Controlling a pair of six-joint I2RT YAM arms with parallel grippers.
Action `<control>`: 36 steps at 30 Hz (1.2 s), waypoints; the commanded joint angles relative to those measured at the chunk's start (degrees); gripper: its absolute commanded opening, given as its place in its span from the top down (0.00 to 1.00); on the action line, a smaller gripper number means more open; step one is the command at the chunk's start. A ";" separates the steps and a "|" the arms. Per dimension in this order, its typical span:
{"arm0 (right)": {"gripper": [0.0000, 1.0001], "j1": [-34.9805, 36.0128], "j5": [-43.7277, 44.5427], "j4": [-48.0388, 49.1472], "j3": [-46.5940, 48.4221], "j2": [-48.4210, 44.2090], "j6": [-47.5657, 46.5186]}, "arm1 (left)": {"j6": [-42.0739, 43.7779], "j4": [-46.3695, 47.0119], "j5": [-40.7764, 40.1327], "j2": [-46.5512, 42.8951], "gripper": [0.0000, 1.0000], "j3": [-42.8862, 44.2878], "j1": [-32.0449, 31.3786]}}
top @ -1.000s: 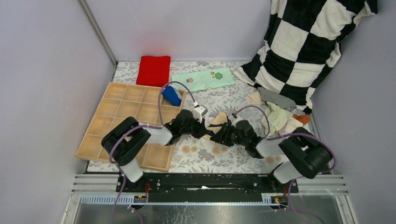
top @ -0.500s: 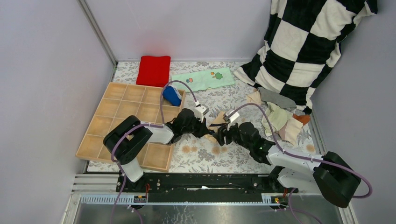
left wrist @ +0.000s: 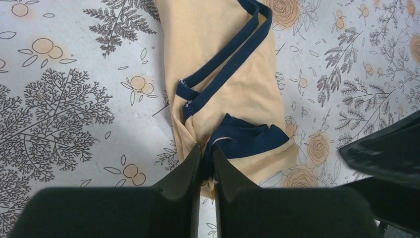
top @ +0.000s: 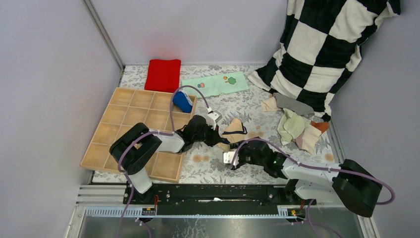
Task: Roll the underwear
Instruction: Roll the underwear to the center of the board.
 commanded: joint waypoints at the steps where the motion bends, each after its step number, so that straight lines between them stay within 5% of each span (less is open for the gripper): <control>1: 0.36 2.72 1.09 -3.08 2.02 5.19 -15.02 | 1.29 -1.31 1.07 1.01 0.84 1.12 -0.25; 18: 0.41 4.42 11.32 -1.42 4.34 18.66 -27.72 | 1.38 -1.68 1.70 1.34 0.83 1.23 -0.25; 26: 0.83 4.44 15.34 3.67 3.95 21.61 -25.39 | 0.94 -1.27 2.53 0.65 0.81 0.92 -0.16; 29: 1.00 4.46 15.22 7.59 3.17 22.22 -23.32 | 0.62 -0.92 2.79 -0.90 0.74 0.44 0.05; 36: 1.00 4.43 12.19 13.23 0.53 21.38 -16.77 | -1.99 -2.52 -0.71 -7.53 0.36 -0.17 1.82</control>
